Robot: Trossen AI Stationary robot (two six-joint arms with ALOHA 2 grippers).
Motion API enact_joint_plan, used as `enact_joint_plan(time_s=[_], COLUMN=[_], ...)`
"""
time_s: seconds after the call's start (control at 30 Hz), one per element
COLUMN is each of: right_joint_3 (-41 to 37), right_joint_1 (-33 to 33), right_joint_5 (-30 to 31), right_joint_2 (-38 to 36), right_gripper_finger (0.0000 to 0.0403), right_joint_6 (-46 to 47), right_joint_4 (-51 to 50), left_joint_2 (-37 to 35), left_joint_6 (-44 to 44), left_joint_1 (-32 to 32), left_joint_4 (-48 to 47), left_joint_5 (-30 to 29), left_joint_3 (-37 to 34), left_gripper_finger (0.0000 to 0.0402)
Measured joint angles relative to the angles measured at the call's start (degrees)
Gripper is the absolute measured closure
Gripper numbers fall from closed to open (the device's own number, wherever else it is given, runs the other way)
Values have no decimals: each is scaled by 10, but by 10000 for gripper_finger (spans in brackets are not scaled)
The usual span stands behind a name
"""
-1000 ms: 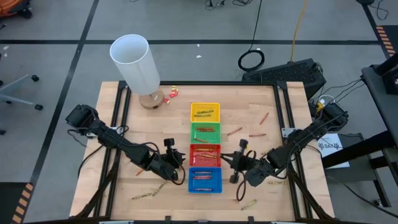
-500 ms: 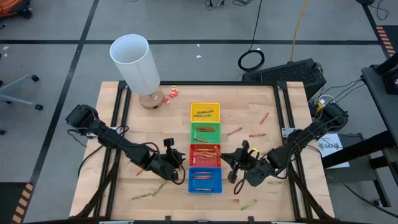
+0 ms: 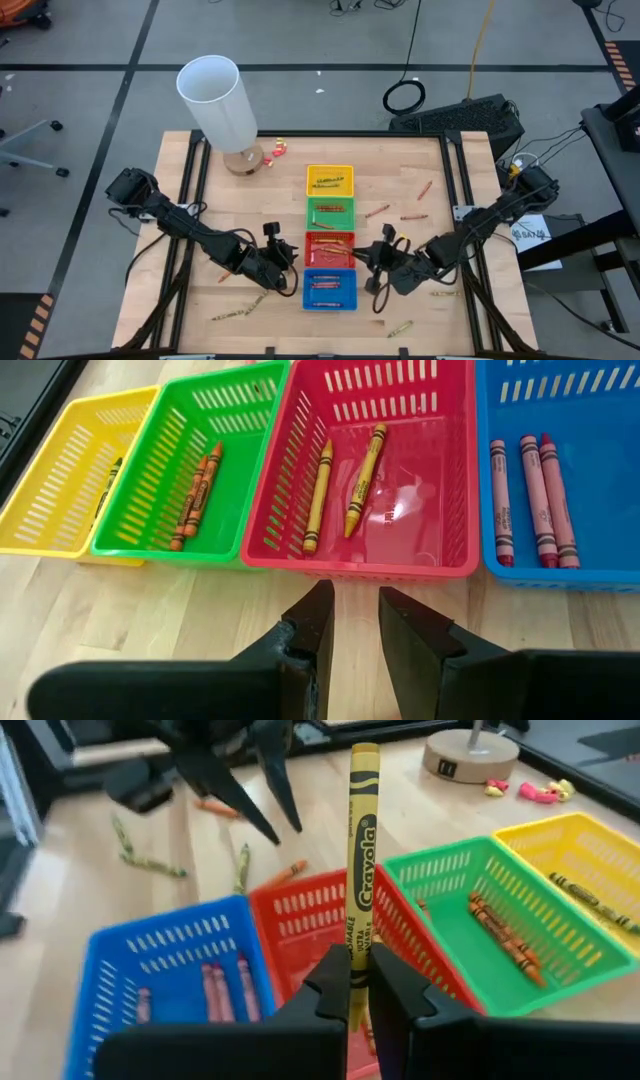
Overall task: Sort crayons
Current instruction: Put the yellow crayon into the red bin, then put the orange crayon into the green bin
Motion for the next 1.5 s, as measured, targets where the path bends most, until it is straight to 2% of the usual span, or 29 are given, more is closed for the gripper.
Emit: enact_joint_plan(time_s=[0.43, 0.67, 0.83, 1.2, 1.33, 1.5], right_joint_3=[0, 0, 0, 0, 0, 0], right_joint_1=[-110, -141, -149, -150, -150, -138], right_joint_5=[-132, -222, -223, -222, -222, -222], right_joint_2=[68, 122, 145, 149, 134, 90], right_gripper_finger=[399, 395, 375, 320, 316, 320], right_joint_6=[-84, -159, -174, -178, -194, -229], right_joint_4=[21, 93, 114, 121, 123, 122], left_joint_2=[0, 0, 0, 0, 0, -6], left_joint_6=[0, 0, 0, -16, -29, -111], left_joint_1=[0, 0, 0, 0, 0, -4], left_joint_4=[0, -1, -5, -5, -9, -111], left_joint_5=[0, 0, 0, 0, 31, 74], left_joint_3=[0, 0, 0, 0, 0, 0], left_gripper_finger=[317, 317, 317, 317, 317, 317])
